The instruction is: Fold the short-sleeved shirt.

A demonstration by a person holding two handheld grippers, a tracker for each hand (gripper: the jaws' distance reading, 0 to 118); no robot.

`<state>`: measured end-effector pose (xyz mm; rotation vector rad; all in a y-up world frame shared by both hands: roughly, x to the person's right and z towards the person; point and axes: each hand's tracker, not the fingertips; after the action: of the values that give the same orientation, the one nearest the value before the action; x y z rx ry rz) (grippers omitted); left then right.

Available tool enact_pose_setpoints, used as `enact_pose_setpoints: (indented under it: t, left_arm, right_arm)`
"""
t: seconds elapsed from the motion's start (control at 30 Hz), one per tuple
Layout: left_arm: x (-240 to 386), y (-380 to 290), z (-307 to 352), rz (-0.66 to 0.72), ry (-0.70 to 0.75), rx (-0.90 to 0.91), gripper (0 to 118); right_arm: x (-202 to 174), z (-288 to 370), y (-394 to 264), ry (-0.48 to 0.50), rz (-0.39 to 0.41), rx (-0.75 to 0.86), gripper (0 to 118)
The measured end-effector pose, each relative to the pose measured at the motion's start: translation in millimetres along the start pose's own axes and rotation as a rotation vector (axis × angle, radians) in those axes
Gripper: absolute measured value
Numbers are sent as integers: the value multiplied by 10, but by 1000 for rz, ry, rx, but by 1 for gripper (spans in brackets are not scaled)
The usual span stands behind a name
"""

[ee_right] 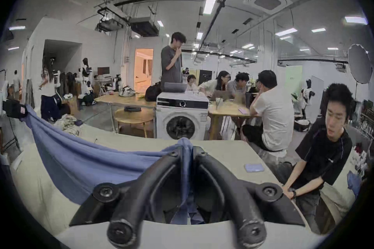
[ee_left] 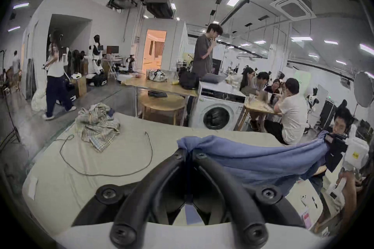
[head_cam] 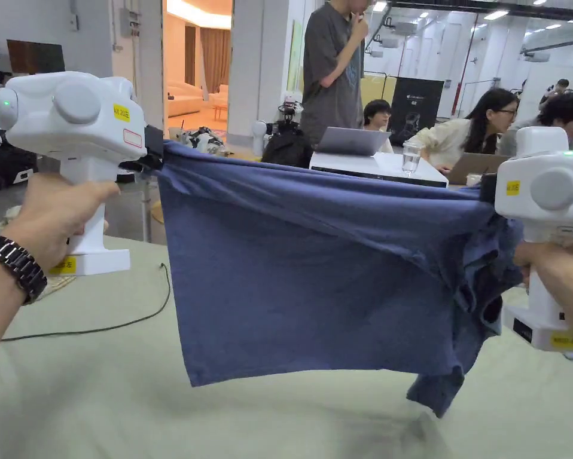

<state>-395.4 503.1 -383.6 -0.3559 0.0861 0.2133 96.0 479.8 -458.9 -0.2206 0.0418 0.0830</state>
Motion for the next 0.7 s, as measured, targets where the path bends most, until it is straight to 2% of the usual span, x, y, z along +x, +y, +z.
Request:
enact_pose_setpoints:
  t: [0.17, 0.3, 0.5, 0.7]
  left_arm:
    - [-23, 134, -84, 10, -1, 11, 0]
    - [-37, -116, -99, -16, 7, 0, 0]
    - [-163, -945, -41, -9, -19, -66, 0]
    - [-297, -1960, 297, 31, -49, -136, 0]
  right_arm:
    - [-89, -153, 143, -6, 35, 49, 5]
    - [-115, -160, -81, -7, 59, 51, 5]
    - [-108, 15, -902, -25, 136, -42, 5]
    - [-46, 481, -1837, -18, 142, -167, 5]
